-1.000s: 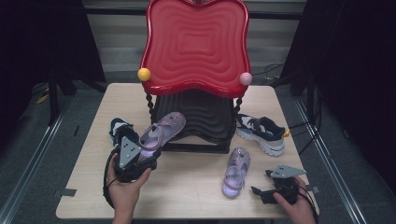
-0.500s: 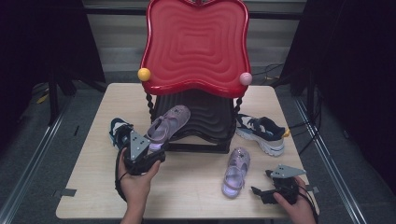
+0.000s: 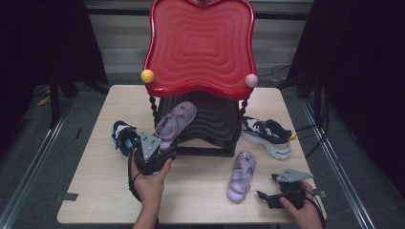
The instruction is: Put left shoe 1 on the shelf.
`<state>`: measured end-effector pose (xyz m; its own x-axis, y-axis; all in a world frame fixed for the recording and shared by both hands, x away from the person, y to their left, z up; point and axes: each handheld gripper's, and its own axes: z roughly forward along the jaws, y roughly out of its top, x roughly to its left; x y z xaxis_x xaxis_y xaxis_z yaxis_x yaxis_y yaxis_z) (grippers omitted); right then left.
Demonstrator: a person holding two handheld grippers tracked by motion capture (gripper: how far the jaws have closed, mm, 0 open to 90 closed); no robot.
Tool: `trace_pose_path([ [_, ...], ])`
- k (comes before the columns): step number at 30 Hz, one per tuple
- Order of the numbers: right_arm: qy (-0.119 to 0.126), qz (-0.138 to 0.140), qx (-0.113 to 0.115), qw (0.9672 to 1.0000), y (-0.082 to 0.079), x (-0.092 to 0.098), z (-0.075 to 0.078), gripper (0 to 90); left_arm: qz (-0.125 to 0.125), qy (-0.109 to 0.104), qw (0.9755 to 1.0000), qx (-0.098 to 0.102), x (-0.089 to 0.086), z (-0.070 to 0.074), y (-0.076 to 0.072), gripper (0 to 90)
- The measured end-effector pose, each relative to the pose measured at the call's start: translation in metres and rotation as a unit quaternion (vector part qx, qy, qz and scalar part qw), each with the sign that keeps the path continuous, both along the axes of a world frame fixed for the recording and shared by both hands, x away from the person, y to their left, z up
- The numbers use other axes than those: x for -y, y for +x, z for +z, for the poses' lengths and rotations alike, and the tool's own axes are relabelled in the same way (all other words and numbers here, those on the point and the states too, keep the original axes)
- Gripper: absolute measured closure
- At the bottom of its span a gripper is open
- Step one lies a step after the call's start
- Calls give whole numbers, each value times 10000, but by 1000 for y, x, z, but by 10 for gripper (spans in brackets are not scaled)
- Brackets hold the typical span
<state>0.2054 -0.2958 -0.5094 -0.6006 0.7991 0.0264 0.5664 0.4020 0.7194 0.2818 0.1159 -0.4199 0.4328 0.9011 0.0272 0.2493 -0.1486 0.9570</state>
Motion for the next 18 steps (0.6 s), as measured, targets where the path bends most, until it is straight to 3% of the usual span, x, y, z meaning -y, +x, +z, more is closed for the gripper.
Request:
trace_pose_path([
  [6, 6, 7, -8, 10000, 0, 0, 0, 122, 50, -4, 10000, 78, 11, 3, 5, 369],
  [10, 6, 11, -7, 10000, 0, 0, 0, 122, 127, -133, 9997, 148, 21, 3, 9, 369],
  [18, 9, 18, -12, 10000, 0, 0, 0, 122, 314, -208, 9991, 208, 40, -4, 18, 369],
])
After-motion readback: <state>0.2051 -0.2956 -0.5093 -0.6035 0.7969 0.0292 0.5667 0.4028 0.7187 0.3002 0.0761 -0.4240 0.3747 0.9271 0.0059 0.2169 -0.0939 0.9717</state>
